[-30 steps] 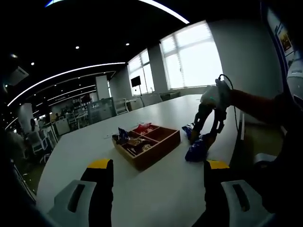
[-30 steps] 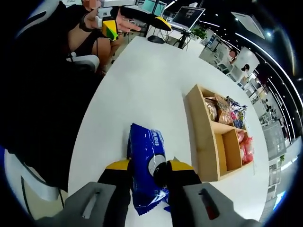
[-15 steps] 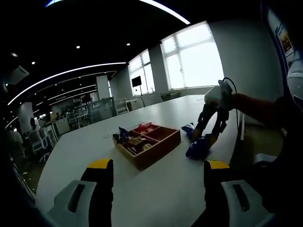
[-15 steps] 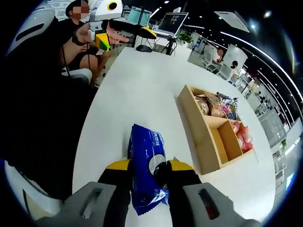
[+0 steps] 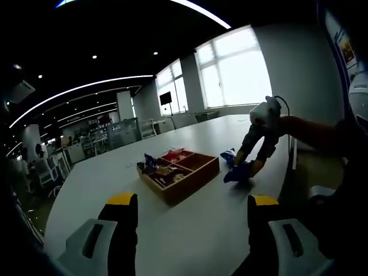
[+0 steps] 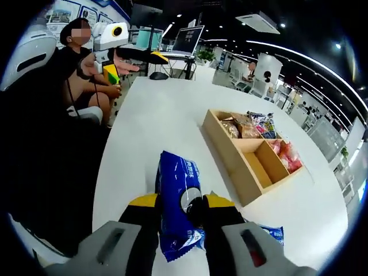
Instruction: Pick up the scattered marshmallows, QQ candies, Oreo cookies, and mixed nuts on the table and sort them into separate containers
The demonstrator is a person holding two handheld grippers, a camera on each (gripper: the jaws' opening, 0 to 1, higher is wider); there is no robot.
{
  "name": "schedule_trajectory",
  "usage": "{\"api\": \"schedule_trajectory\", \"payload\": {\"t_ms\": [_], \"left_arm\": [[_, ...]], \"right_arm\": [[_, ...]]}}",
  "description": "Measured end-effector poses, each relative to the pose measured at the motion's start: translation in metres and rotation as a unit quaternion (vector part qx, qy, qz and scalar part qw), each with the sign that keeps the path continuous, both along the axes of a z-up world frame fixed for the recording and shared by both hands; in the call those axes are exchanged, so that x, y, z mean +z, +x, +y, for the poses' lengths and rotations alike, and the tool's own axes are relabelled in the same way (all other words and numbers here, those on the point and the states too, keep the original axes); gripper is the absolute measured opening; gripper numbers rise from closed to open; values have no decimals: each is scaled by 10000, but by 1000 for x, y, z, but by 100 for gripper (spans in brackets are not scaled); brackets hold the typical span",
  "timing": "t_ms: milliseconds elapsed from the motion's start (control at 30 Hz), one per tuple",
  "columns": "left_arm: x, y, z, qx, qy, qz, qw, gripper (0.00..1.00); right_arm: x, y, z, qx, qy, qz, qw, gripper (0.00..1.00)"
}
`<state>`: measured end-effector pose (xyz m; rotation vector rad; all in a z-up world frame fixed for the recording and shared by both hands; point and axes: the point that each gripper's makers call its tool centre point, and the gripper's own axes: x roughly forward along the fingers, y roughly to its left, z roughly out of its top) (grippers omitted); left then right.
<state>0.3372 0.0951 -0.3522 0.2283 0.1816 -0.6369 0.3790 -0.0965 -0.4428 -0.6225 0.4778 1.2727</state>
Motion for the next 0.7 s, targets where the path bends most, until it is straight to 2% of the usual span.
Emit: {"api": "schedule_trajectory", "payload": {"t_ms": [167,400,500,633,700], "left_arm": [[1,0,-1,-11,14,-19,10000,82],[2,-1,1,-1,32,-22,10000,82],[3,-1,0,-5,31,-31,10000,82],[4,-2,0,-14,39,-38,10000,82],[4,-2,0,-11,28,-32,10000,82]], "right_arm": [[8,0,2,-122,393,94,9991,25],[25,-5,7,-242,1042,294,9938,25],[38,-7,10,-330,1448,361,9883,25],[49,1,8,-634,1741,291,9823,25],[54,2,9,-738,1953,412,9771,25]]}}
